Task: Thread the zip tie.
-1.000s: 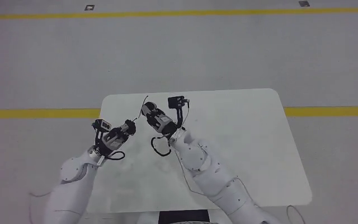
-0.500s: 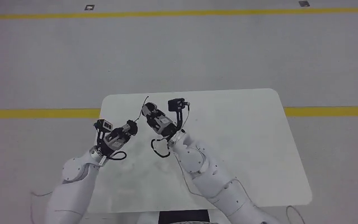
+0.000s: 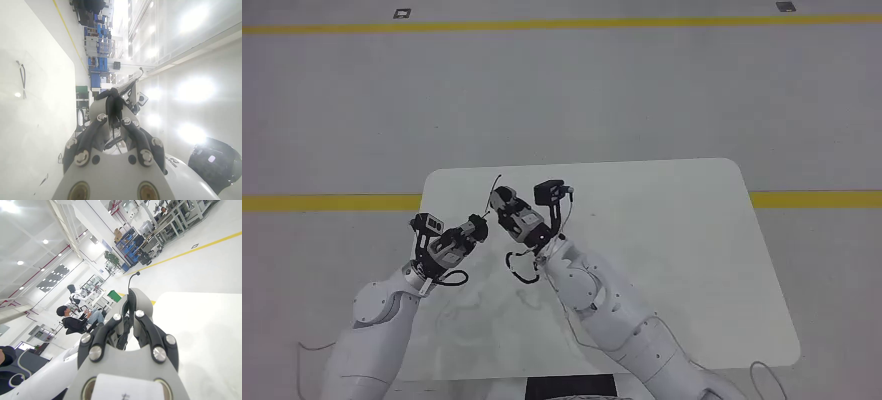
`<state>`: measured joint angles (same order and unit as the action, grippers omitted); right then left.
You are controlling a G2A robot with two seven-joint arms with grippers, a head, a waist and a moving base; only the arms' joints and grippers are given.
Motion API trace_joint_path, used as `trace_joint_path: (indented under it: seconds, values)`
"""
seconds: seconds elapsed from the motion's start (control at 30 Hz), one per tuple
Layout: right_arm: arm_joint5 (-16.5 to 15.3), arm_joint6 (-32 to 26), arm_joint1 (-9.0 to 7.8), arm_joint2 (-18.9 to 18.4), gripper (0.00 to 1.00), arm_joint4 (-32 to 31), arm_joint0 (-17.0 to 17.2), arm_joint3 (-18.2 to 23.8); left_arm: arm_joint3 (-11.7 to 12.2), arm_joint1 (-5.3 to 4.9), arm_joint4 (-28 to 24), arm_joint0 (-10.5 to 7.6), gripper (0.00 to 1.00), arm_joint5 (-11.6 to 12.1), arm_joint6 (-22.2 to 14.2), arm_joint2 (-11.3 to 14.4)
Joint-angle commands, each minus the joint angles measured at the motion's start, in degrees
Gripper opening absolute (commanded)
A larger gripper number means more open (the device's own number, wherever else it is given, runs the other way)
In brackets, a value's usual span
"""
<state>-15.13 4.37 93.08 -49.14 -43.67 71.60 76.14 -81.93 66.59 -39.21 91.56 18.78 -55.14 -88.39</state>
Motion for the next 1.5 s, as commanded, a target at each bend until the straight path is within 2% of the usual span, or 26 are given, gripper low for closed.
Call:
trace_joint_path:
  seconds: [0.0,1.47]
  values:
    - [0.0,0.5,0.05,0.2,0.00,-0.4,-0.2,-0.4,0.0,0.00,0.0,0.00,0.00,0.0,0.0,0.0]
    - [0.9,1.3,-0.26,-0.6,0.00,-2.8,-0.2,-0.8,0.0,0.00,0.0,0.00,0.00,0.0,0.0,0.0]
